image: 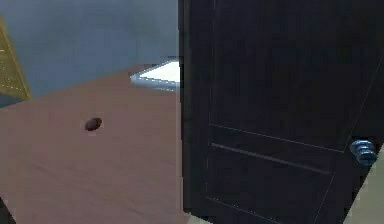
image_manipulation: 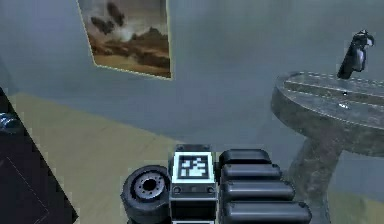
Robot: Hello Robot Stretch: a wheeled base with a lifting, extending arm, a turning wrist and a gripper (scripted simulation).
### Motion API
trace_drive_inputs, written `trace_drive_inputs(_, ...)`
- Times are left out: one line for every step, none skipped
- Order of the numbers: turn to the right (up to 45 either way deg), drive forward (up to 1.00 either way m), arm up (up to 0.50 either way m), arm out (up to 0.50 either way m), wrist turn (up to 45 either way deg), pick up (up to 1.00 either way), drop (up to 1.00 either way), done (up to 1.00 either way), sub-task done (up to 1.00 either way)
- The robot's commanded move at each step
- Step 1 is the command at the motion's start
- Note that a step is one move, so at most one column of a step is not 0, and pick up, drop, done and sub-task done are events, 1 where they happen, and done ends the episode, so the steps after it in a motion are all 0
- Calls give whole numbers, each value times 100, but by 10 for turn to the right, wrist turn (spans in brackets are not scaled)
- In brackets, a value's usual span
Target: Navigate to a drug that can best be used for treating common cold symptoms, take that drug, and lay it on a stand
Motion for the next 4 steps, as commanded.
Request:
trace_drive_inputs(-60, 0, 0, 0, 0, 0, 0, 0, 0)
trace_drive_inputs(0, 25, 0, 0, 0, 0, 0, 0, 0)
trace_drive_inputs(0, 35, 0, 0, 0, 0, 0, 0, 0)
trace_drive_inputs(-450, 0, 0, 0, 0, 0, 0, 0, 0)
